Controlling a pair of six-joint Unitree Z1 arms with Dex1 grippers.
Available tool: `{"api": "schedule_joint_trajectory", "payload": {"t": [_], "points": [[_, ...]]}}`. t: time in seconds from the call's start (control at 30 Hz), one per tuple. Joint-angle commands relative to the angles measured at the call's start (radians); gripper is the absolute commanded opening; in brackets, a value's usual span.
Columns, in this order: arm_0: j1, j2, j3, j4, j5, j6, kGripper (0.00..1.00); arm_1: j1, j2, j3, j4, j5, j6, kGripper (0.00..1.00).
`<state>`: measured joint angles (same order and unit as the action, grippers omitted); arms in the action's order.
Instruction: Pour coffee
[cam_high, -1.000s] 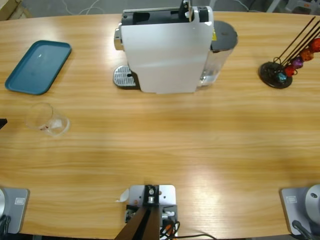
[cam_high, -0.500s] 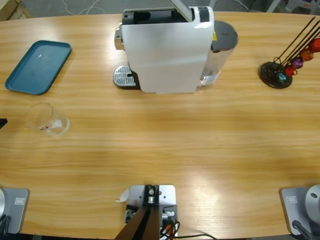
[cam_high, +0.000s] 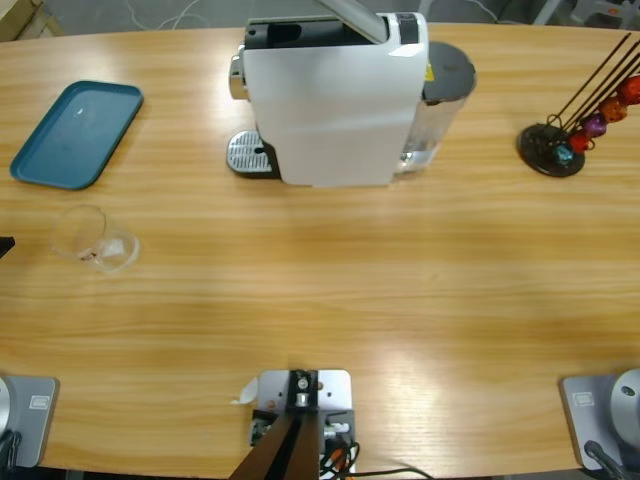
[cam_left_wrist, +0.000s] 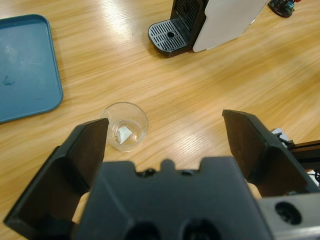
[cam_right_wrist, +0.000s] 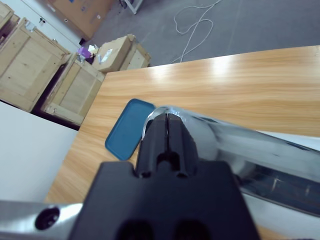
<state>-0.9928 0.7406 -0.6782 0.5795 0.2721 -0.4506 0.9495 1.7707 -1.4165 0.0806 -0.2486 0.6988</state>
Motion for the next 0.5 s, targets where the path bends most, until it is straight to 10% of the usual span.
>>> {"api": "schedule_joint_trajectory", "payload": {"t": [0.03,0.5], "points": [[-0.006,0.005,0.012,-0.009,-0.013,0.010,0.991,0.038,0.159,0.028,0.004,0.048,-0.007,0.000],[-0.006,0.016,0.009,-0.007,-0.022,0.012,0.987,0.015,0.228,0.065,-0.026,0.076,0.007,0.000]]}}
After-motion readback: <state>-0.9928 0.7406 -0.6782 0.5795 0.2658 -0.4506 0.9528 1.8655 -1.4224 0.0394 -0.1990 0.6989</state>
